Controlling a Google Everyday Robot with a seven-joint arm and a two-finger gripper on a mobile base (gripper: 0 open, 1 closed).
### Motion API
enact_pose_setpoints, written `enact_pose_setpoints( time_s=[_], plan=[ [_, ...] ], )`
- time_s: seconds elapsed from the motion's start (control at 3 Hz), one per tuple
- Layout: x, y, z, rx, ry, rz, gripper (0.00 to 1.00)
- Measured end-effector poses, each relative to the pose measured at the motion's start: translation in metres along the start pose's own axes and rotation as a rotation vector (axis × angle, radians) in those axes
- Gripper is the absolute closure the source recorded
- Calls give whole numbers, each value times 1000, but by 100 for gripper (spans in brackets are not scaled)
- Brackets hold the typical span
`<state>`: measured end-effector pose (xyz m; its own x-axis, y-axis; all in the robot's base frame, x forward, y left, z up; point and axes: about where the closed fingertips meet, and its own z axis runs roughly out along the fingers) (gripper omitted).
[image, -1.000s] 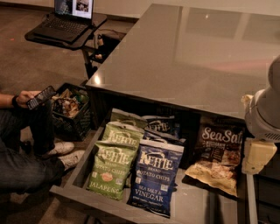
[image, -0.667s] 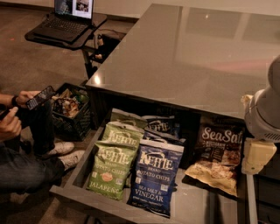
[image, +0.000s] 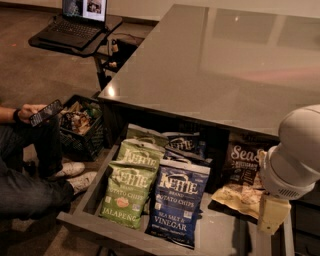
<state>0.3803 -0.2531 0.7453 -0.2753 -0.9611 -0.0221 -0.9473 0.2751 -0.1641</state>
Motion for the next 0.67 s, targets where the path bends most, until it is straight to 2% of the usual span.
enact_pose_setpoints(
  time_s=[0.67],
  plan=[
    [-5,1,11,0,-22,-1,0]
  ],
)
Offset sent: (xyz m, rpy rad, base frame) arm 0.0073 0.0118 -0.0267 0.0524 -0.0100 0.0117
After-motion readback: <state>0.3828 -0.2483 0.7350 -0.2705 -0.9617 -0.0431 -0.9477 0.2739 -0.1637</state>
